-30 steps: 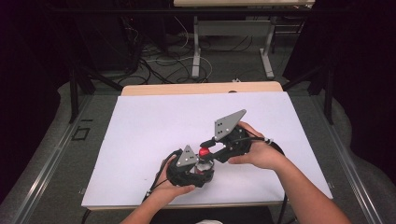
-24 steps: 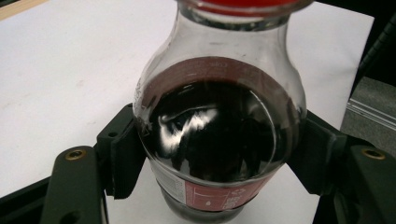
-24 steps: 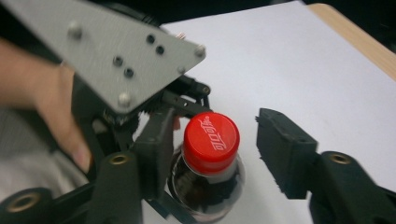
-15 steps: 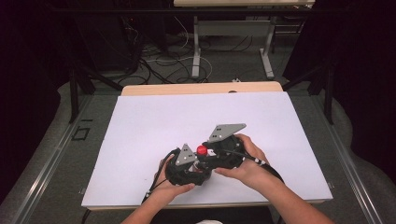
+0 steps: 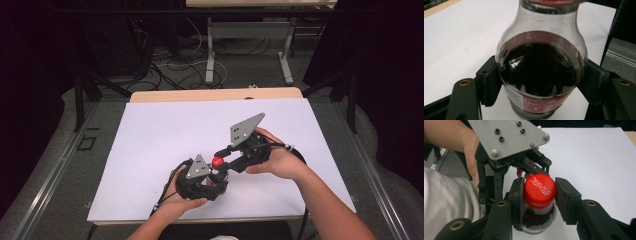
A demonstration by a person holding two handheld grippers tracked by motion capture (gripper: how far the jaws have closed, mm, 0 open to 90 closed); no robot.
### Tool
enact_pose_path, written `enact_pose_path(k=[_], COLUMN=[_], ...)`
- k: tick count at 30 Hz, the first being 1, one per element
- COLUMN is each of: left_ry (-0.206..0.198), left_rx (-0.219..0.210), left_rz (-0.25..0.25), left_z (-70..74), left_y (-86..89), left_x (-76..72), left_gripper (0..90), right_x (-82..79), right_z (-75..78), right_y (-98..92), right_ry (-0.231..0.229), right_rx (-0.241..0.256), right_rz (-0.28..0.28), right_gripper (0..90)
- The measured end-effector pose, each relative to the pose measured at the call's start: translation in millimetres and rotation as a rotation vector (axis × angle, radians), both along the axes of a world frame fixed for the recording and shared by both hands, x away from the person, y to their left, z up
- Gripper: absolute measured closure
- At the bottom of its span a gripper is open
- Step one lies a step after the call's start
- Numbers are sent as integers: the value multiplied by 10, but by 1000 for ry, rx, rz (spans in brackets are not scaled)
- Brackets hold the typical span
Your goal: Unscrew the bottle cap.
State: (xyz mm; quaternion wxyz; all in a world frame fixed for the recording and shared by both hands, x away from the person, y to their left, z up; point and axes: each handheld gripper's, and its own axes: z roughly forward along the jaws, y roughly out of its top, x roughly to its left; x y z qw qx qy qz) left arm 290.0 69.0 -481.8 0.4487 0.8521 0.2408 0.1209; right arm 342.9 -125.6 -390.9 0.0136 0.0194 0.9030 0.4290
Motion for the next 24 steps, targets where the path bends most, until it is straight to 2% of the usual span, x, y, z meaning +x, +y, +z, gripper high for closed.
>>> enact_pose_path(k=[1,3,4,5,7,9,11,12,13,15,16,17,19,21,24], left_ry=[9,17,5,29,30,25,30,30,31,45,37,46,43,37,32], left_rx=[3,-15,-6,-1,-8,-12,-15,-15,-8,-8,-13,-14,-15,-13,-18], left_rz=[-9,14,15,21,27,50,62,62,61,67,85,84,89,90,96], left_z=[17,23,32,52,54,52,55,55,60,66,58,61,61,63,64], left_y=[10,8,16,33,38,42,54,54,60,64,59,63,63,61,60], left_x=[2,-16,-8,-7,1,1,9,9,13,18,19,22,22,23,23], left_gripper=[301,300,301,300,301,300,300,300,300,300,300,300,300,300,300], right_x=[-3,-48,-71,-99,-167,-242,-315,-343,-376,-434,-453,-473,-506,-527,-540], right_z=[6,24,38,50,67,61,40,32,21,6,-4,-14,-29,-41,-45], right_y=[1,1,2,3,5,20,52,64,81,100,113,127,155,186,211], right_ry=[13,49,52,27,-18,-12,-42,-39,-42,-76,-72,-68,-65,-69,-88], right_rx=[7,25,36,43,36,42,58,61,87,113,132,146,150,156,141], right_rz=[-15,-83,-115,-152,-249,-312,-361,-363,-377,-427,-449,-470,-498,-507,-525], right_gripper=[596,492,480,462,443,449,434,434,434,434,434,435,440,485,523])
